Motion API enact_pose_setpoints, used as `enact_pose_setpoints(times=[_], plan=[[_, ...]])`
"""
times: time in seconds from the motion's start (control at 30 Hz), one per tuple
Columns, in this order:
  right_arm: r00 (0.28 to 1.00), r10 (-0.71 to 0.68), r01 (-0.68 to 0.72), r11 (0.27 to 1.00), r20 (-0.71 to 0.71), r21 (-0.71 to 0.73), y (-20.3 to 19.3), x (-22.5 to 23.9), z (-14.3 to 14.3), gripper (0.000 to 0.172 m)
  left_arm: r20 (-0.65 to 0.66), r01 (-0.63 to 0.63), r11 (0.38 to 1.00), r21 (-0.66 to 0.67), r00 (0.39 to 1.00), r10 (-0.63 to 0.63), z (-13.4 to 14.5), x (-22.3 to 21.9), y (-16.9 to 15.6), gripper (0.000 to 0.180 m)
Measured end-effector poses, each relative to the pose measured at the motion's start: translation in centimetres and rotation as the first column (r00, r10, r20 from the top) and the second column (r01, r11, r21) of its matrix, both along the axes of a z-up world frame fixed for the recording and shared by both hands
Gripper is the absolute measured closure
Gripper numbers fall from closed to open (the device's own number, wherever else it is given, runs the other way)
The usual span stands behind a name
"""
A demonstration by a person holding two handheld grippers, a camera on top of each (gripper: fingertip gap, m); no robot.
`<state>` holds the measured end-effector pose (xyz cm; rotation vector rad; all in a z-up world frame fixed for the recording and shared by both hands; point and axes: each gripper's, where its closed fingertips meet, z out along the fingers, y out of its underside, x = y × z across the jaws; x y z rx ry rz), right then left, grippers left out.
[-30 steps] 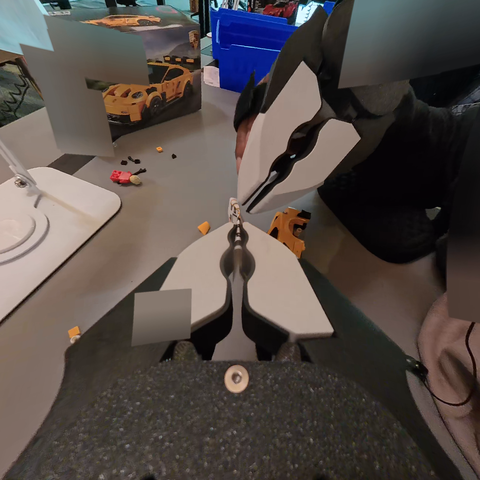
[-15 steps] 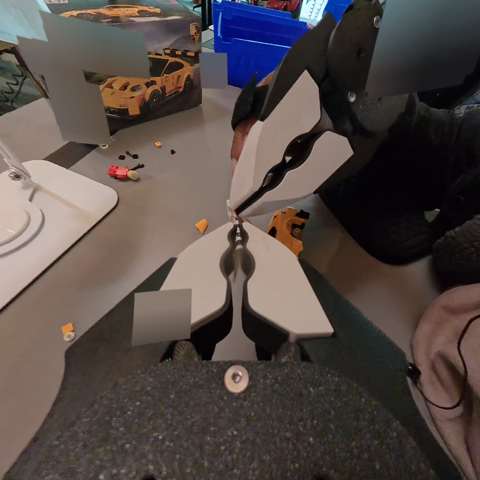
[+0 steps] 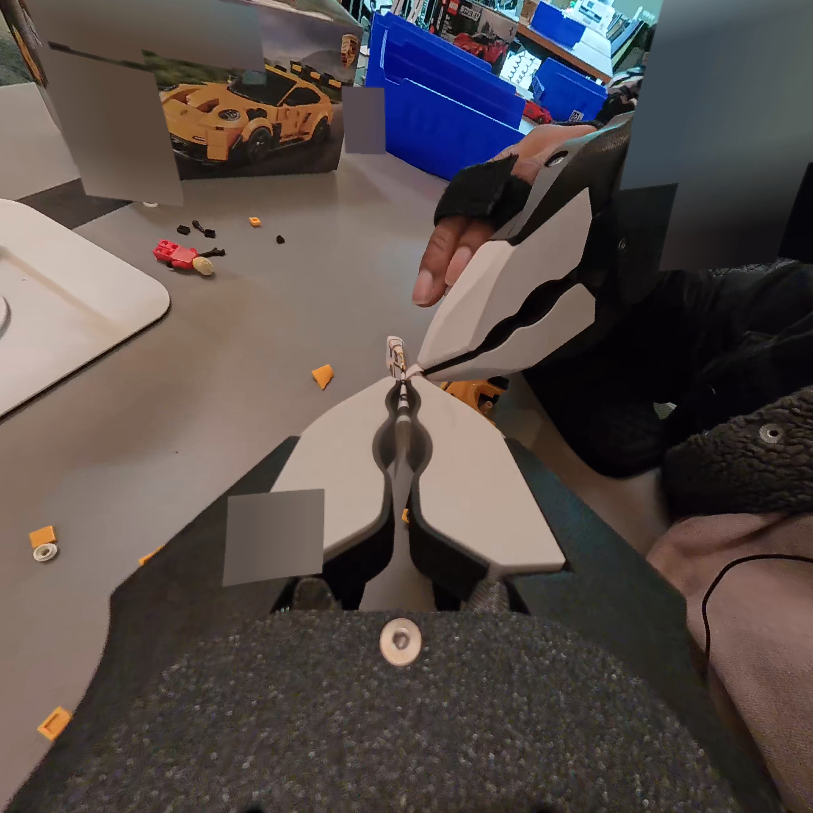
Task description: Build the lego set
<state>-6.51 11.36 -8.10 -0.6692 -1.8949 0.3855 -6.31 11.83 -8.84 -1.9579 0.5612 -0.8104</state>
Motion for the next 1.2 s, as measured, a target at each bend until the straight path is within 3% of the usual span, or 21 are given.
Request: enact_pose_setpoints(times=[0.3,0.5,0.53,0.6,0.87,1.2], plan=[[1.0,-0.007,0.007,0.999,0.0,-0.049,0.2,0.2,0.2,0.172,0.064,0.008,0.998,-0.061,0.998,-0.004,-0.3,-0.2,0.1,0.18],[0.998,-0.06,0.061,0.994,0.01,-0.091,0.9,-0.1,0.1,0.172,0.041,0.013,0.999,-0.053,0.999,-0.011,-0.5,0.0,0.0,0.18],[0.998,-0.056,0.058,0.994,0.019,-0.096,0.7,-0.1,-0.1,0.162,0.032,0.014,0.999,-0.048,0.999,-0.012,-0.5,0.0,0.0,0.18],[0.997,-0.064,0.067,0.993,0.034,-0.102,0.8,-0.1,-0.3,0.161,0.01,0.015,0.999,-0.036,1.0,-0.015,-0.6,0.1,0.0,0.18],[0.998,-0.057,0.06,0.995,0.038,-0.078,0.6,-0.2,-0.6,0.169,-0.035,0.015,1.0,-0.014,0.999,-0.016,-0.8,0.2,-0.1,0.18],[0.999,-0.035,0.035,0.999,0.039,-0.014,0.3,-0.2,-1.0,0.172,0.019,0.0,0.998,-0.068,1.0,0.001,-1.1,-0.1,0.2,0.18]])
